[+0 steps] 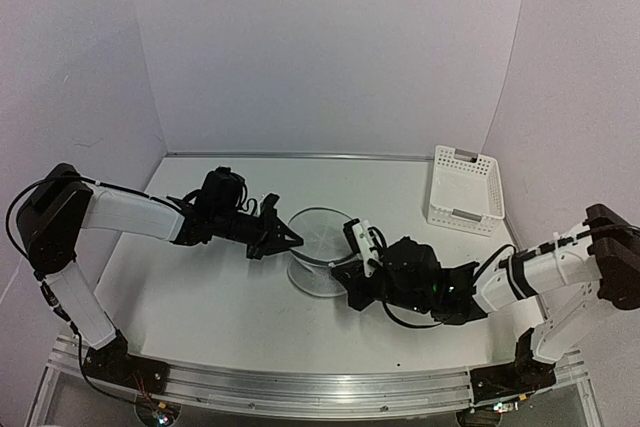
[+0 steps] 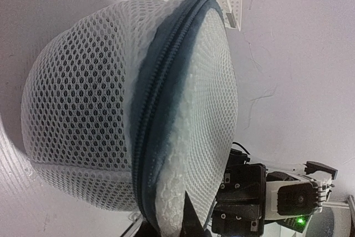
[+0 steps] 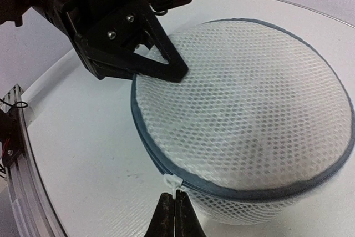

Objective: Unzip the laundry bag and remove the bra
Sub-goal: Unzip the zipper of the laundry bag.

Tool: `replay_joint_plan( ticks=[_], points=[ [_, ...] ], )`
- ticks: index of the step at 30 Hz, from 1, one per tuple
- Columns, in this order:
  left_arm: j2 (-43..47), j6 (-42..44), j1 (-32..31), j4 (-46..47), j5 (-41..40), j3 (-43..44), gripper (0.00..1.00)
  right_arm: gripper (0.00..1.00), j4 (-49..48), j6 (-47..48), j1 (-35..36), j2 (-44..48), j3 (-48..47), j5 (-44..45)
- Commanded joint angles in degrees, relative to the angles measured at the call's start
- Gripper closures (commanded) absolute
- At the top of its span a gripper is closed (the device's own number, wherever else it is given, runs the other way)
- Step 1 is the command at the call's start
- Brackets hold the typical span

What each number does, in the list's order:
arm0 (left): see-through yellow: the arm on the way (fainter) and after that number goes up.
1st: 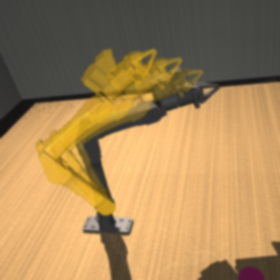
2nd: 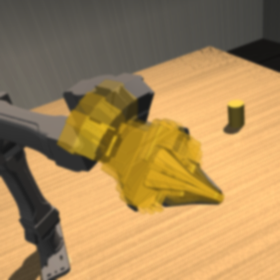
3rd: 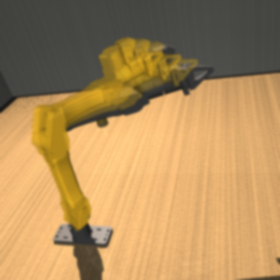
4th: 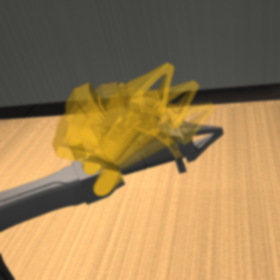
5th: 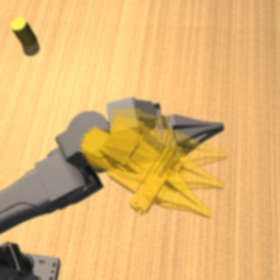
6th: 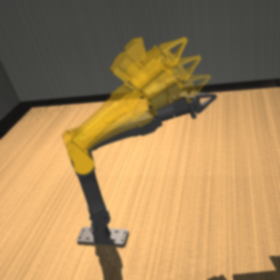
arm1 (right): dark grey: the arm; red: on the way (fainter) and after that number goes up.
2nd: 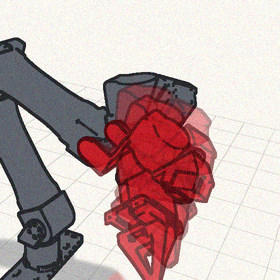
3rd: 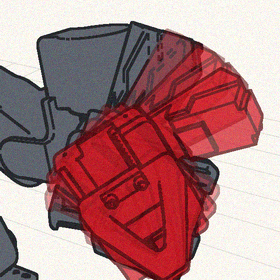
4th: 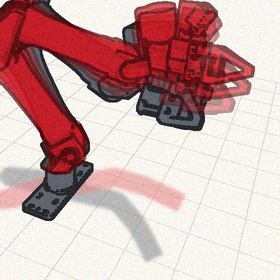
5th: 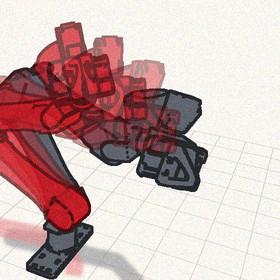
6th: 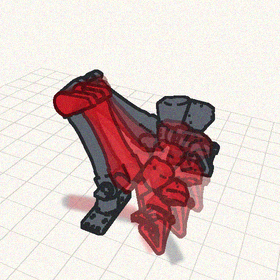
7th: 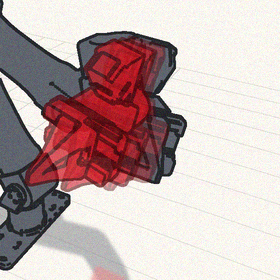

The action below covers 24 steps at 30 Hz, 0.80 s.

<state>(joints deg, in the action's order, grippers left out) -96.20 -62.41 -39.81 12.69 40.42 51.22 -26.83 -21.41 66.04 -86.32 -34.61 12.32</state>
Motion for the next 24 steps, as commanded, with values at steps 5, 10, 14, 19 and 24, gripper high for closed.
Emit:
replay_joint_plan(
  ticks=[5, 10, 14, 19, 24],
  points=[
    [2.9, 5.8, 0.8, 2.3, 3.4, 2.5, 1.00, 1.00, 3.9, 3.0, 0.0, 8.7, 4.9, 10.7],
    [3.9, 8.5, 1.0, 1.9, 5.0, 2.3, 1.00, 1.00, 5.6, 5.0, -2.5, 11.6, 6.9, 12.5],
    [4.2, 10.3, 1.1, 0.7, 6.5, 2.5, 1.00, 1.00, 6.4, 6.9, -6.3, 12.8, 7.3, 10.8],
    [3.0, 19.2, 1.1, -10.6, 3.6, 6.6, 1.00, 1.00, 6.7, 9.3, -10.8, 12.9, 6.9, 6.9],
    [1.4, 23.8, 2.1, -16.6, 2.1, 9.7, 1.00, 1.00, 7.1, 10.5, -10.9, 12.3, 5.8, 1.0]
  ],
)
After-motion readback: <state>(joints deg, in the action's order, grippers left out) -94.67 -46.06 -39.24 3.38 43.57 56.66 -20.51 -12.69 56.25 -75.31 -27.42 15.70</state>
